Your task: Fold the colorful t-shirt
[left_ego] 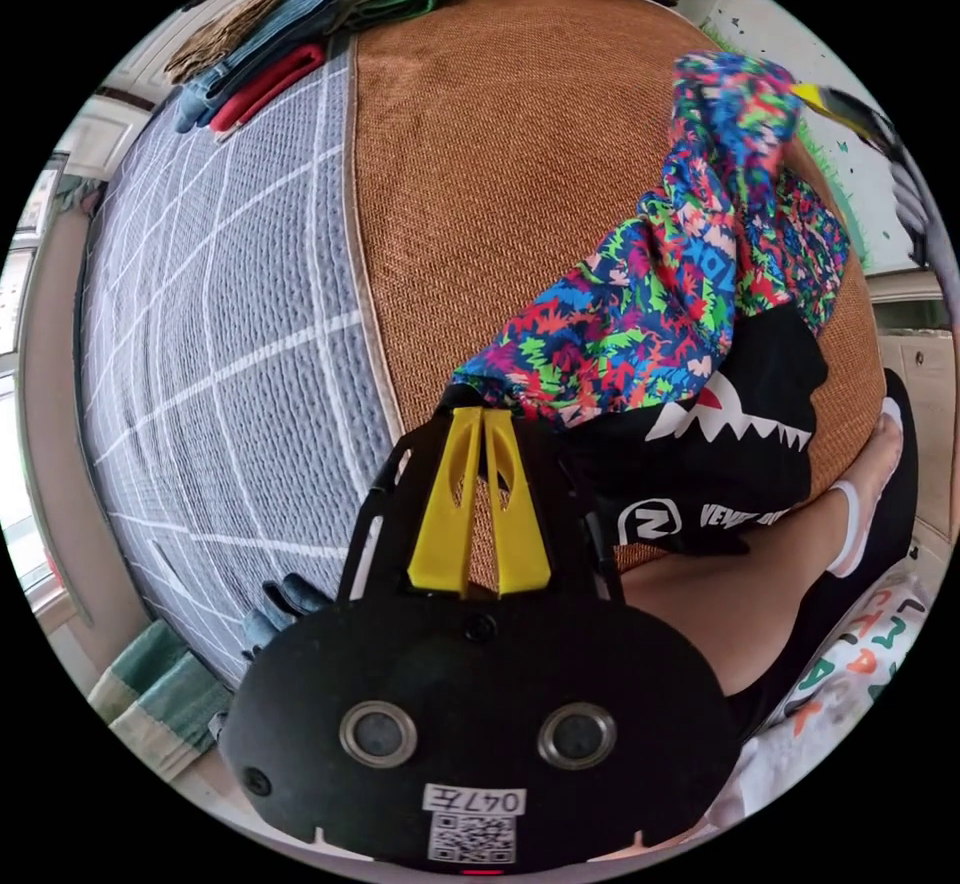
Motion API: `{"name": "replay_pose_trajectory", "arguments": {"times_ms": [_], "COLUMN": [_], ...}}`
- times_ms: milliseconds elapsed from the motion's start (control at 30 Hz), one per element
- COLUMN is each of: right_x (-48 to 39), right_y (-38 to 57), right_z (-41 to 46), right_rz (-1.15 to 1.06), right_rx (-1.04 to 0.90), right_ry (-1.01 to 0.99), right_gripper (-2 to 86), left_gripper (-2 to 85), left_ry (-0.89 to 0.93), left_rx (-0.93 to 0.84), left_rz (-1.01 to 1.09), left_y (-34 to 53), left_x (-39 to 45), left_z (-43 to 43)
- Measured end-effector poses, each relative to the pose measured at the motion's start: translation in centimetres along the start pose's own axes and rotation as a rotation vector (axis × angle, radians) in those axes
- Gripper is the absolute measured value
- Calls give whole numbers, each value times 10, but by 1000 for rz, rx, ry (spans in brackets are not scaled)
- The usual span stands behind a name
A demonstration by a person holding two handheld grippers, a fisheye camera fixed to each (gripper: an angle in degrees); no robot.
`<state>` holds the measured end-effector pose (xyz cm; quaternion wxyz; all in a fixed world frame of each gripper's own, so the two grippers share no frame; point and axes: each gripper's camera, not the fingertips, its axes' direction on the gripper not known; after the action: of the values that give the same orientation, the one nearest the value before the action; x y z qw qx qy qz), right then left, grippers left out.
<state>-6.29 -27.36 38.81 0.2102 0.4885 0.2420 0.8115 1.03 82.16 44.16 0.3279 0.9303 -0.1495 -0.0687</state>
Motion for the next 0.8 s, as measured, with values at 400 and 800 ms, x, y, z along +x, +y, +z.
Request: {"name": "replay_pose_trajectory", "arguments": {"times_ms": [400,800], "right_x": [68,53], "right_y": [173,141], "right_z": [-17,-48], "right_rz": [299,379], "right_rx": [-3,9], "right_ry": [-43,-98], "right_gripper": [3,37], "left_gripper": [-8,90], "left_ry": [-225,91], "left_rx": [70,243], "left_rz": [-4,666], "left_y": [35,103], "left_x": [20,187], "left_z": [-7,-19]}}
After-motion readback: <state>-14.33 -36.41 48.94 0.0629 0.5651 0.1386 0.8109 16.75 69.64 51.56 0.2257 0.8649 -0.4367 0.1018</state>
